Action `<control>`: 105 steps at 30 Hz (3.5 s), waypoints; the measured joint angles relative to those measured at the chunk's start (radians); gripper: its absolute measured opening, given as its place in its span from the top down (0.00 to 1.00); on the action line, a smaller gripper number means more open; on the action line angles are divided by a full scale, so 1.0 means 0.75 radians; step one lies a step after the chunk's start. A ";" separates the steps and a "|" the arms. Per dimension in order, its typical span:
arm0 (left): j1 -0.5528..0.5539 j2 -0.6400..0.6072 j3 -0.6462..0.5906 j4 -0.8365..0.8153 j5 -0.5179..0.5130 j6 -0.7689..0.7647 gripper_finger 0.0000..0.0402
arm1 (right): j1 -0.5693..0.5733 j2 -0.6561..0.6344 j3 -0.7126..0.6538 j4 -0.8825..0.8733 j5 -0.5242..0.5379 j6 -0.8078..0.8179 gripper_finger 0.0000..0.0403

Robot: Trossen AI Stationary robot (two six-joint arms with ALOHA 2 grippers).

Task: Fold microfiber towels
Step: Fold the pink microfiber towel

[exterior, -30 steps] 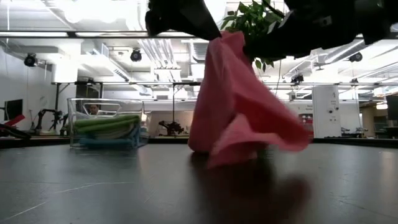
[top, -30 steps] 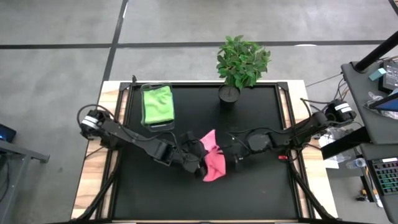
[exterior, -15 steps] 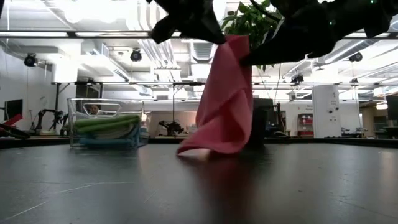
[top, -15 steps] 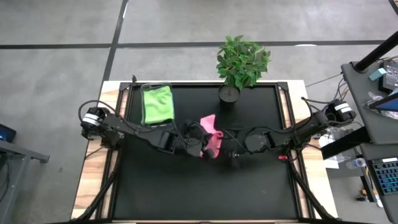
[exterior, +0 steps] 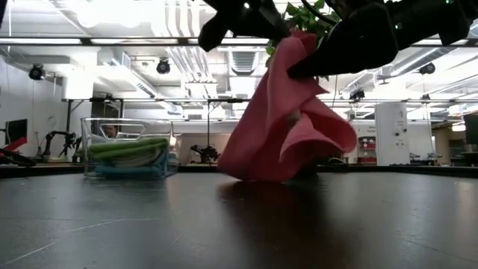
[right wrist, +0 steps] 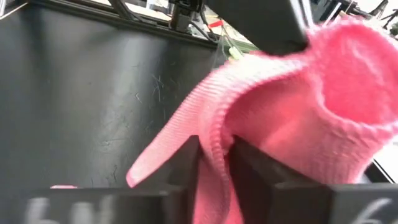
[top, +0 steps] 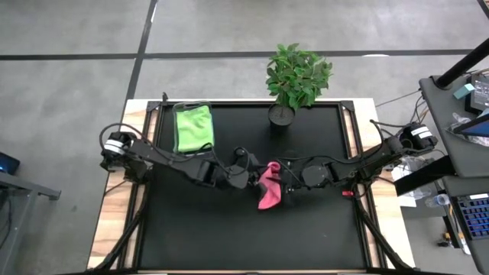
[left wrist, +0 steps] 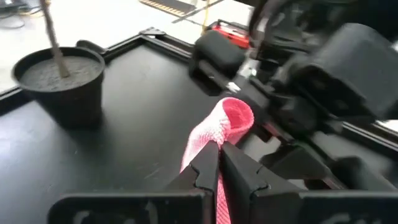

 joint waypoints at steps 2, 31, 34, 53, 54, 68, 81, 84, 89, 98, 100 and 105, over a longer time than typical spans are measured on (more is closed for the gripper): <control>0.010 0.000 -0.002 -0.001 -0.010 -0.015 1.00 | 0.000 0.000 0.001 -0.001 0.000 0.000 0.88; 0.016 -0.091 -0.015 -0.112 -0.009 0.612 0.49 | -0.061 -0.152 -0.033 -0.398 -0.001 0.907 0.98; -0.019 -0.083 -0.024 -0.133 -0.004 0.613 0.49 | -0.061 -0.153 -0.037 -0.374 -0.006 1.041 0.98; -0.138 -0.017 -0.359 0.232 -0.211 0.554 0.49 | -0.162 -0.153 -0.038 -0.049 0.029 1.119 0.98; -0.132 -0.017 -0.383 0.282 -0.222 0.563 0.49 | -0.163 -0.153 -0.038 -0.046 0.030 1.119 0.98; -0.023 0.196 -0.505 0.772 -0.227 0.615 0.49 | -0.172 -0.146 -0.038 -0.027 0.039 1.111 0.98; 0.056 0.281 -0.461 0.880 -0.257 0.620 0.63 | -0.175 -0.140 -0.039 -0.030 0.039 1.106 0.98; 0.054 0.281 -0.461 0.892 -0.257 0.621 0.80 | -0.176 -0.140 -0.039 -0.036 0.039 1.094 0.98; 0.047 0.223 -0.463 0.870 -0.225 0.612 0.98 | -0.178 -0.143 -0.039 -0.055 0.037 1.042 0.97; 0.031 -0.180 -0.466 0.414 0.078 0.380 1.00 | -0.178 -0.210 0.029 -0.340 -0.089 1.029 0.75; 0.032 -0.245 -0.466 0.304 0.108 0.310 1.00 | -0.178 -0.218 0.054 -0.411 -0.153 0.985 0.67; 0.033 -0.333 -0.479 0.205 0.207 0.261 1.00 | -0.168 -0.217 0.127 -0.505 -0.312 0.762 0.51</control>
